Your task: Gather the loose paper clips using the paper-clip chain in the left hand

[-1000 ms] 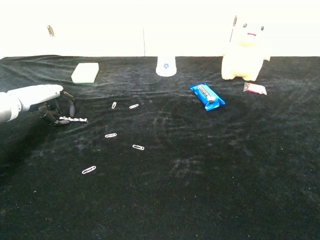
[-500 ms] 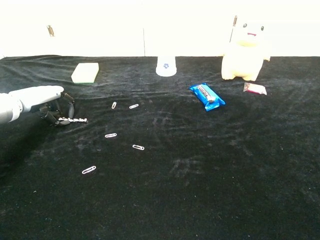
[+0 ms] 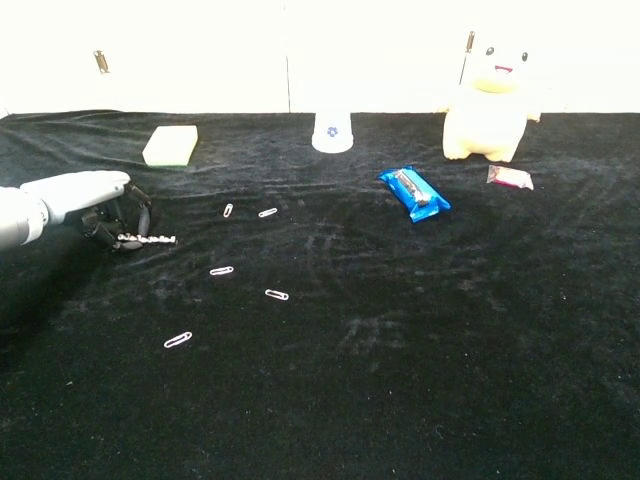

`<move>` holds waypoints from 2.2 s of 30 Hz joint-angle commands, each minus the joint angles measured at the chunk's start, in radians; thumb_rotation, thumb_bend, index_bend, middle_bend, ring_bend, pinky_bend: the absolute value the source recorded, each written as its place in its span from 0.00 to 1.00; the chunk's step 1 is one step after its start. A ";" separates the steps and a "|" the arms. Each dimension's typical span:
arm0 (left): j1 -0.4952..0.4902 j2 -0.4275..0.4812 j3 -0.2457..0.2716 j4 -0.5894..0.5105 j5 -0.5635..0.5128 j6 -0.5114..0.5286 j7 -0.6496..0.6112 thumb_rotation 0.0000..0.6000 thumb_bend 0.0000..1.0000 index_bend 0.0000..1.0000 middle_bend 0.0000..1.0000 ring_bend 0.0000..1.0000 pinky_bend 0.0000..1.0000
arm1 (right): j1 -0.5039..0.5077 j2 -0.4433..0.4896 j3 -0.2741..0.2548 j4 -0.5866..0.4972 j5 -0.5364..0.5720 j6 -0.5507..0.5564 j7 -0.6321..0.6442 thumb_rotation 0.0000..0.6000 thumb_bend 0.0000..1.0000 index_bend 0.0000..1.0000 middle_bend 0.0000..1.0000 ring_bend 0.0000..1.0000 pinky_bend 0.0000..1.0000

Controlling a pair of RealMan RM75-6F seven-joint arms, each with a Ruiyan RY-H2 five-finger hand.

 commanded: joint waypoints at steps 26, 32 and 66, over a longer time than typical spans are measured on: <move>0.109 0.129 0.020 -0.376 0.045 0.229 0.120 1.00 0.42 0.75 1.00 1.00 1.00 | -0.020 0.004 -0.016 0.000 -0.050 0.052 0.015 1.00 0.24 0.02 0.06 0.09 0.00; 0.110 0.110 0.027 -0.448 0.031 0.245 0.230 1.00 0.42 0.75 1.00 1.00 1.00 | -0.040 0.011 -0.017 0.009 -0.070 0.098 0.048 1.00 0.24 0.02 0.06 0.09 0.00; 0.026 -0.045 0.000 -0.247 -0.028 0.120 0.205 1.00 0.42 0.75 1.00 1.00 1.00 | -0.071 0.009 -0.023 0.028 -0.063 0.114 0.086 1.00 0.24 0.02 0.06 0.09 0.00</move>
